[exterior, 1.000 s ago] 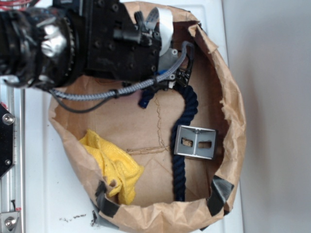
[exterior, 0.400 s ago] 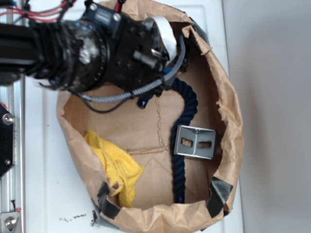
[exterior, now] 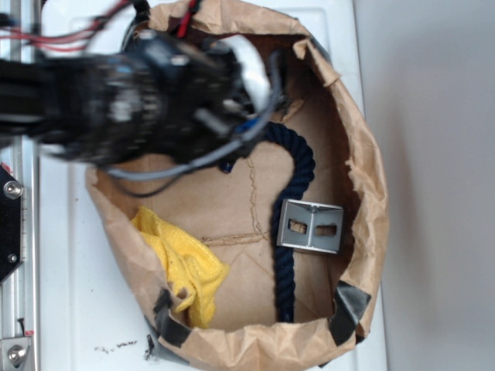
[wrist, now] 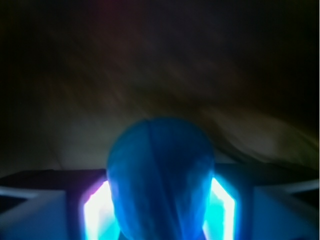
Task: Grab the blue ball.
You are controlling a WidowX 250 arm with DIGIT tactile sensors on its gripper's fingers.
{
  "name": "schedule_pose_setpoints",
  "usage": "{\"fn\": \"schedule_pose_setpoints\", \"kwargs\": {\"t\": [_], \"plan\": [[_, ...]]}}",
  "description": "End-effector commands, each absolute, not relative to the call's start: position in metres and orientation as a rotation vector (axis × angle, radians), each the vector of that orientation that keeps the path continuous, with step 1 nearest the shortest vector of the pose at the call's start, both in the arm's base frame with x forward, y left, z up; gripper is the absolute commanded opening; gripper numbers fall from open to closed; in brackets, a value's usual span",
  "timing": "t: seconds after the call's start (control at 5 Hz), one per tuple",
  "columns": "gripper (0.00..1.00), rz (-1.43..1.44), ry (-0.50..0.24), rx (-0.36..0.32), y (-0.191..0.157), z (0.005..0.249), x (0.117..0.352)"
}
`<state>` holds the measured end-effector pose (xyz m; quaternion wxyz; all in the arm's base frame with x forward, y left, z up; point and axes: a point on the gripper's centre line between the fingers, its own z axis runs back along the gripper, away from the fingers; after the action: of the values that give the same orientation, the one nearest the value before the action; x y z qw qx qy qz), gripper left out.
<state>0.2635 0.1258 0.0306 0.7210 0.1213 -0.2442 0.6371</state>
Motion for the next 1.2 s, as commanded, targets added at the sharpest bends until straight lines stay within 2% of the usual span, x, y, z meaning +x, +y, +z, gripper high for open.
{"fn": "schedule_pose_setpoints", "kwargs": {"t": [0.0,0.2,0.4,0.6,0.8,1.0], "plan": [[0.00,1.274,-0.559,0.132,0.122,0.081,0.231],[0.00,1.101,-0.496,0.032,0.098,0.103,0.245],[0.00,1.004,-0.427,-0.021,0.080,0.122,0.262],[0.00,0.947,-0.386,-0.038,0.068,0.136,0.266],[0.00,0.877,-0.273,-0.007,0.054,0.152,0.270],[0.00,0.793,-0.163,0.061,0.042,0.161,0.275]]}}
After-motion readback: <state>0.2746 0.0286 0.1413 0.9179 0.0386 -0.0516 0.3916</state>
